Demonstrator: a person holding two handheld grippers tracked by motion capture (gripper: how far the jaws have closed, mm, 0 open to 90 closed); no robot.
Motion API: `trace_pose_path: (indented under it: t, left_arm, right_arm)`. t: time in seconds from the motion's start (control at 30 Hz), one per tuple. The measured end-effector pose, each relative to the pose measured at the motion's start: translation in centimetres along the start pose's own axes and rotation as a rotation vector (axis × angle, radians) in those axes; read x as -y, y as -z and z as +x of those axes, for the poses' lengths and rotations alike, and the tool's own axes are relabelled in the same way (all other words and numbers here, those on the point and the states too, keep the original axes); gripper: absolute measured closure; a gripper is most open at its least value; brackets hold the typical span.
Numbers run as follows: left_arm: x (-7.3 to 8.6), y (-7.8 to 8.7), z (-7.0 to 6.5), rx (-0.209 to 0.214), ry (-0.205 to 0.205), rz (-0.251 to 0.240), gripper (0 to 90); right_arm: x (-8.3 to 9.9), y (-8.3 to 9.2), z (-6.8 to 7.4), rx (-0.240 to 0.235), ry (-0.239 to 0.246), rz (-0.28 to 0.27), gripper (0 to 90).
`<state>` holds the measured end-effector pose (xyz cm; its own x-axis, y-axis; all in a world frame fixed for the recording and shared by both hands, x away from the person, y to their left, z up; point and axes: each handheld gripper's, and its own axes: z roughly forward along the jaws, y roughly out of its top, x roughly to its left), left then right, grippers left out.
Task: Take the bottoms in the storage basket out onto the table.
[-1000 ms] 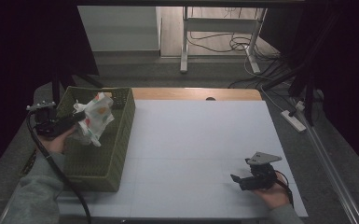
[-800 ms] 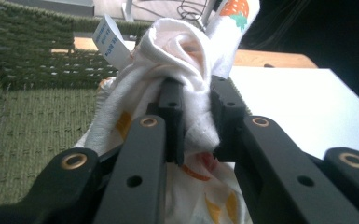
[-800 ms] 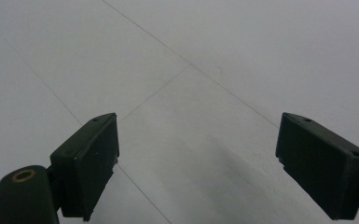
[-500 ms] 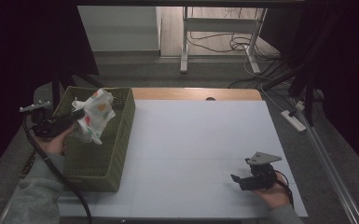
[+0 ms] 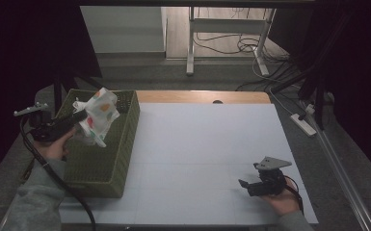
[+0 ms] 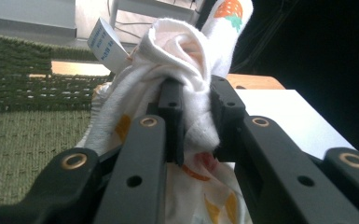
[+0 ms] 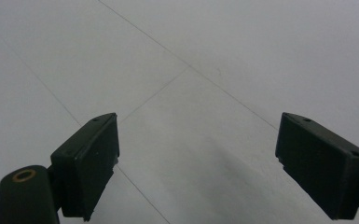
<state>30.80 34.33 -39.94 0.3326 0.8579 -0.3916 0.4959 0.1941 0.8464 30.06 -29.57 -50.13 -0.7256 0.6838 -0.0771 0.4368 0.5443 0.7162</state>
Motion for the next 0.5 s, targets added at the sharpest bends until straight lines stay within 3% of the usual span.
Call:
trace_pose_path:
  t: [0.5]
  left_arm:
    - [-0.5,0.1,-1.5,0.053,-0.012,-0.027,77.5]
  right_arm:
    - [0.0,0.0,0.0,0.001,0.0,0.001,13.9]
